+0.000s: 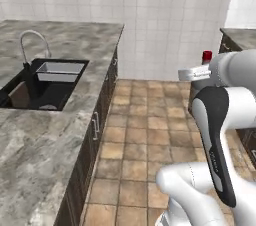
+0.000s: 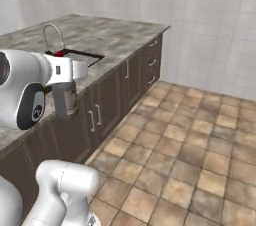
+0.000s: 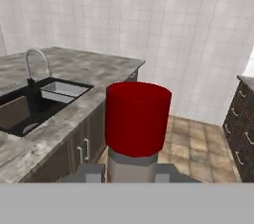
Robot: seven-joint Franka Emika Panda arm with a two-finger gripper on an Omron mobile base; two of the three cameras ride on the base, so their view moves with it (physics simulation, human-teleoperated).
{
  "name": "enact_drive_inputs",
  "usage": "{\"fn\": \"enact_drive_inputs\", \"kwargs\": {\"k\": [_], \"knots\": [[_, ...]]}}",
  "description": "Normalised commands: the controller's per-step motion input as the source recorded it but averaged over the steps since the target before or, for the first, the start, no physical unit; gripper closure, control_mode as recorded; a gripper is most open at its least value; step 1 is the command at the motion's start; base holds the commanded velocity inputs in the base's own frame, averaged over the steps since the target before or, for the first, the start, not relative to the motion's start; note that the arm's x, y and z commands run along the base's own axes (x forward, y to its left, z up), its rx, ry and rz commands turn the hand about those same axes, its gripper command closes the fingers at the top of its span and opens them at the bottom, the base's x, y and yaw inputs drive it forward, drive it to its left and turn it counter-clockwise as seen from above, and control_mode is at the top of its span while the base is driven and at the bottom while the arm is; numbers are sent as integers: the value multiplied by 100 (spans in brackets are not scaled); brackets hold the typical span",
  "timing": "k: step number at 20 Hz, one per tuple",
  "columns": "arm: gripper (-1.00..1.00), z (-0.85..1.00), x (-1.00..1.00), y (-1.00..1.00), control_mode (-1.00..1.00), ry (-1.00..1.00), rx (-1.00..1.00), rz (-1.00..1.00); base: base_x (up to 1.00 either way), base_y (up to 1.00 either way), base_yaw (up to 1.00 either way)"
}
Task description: Get the candle and the liquor from the cabinet and move them to the dining counter.
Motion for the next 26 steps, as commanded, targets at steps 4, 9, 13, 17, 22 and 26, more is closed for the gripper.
{"fn": "enact_drive_inputs", "kwargs": {"k": [4, 9, 13, 17, 22, 26], "knots": [[100, 0, 0, 0, 100, 0, 0, 0, -7, 0, 100], [100, 0, 0, 0, 100, 0, 0, 0, -5, 0, 100], [100, 0, 0, 0, 100, 0, 0, 0, 0, 0, 100], [100, 0, 0, 0, 100, 0, 0, 0, -11, 11, 100], [100, 0, 0, 0, 100, 0, 0, 0, -18, 53, 92], [100, 0, 0, 0, 100, 0, 0, 0, 13, 100, 7]]}}
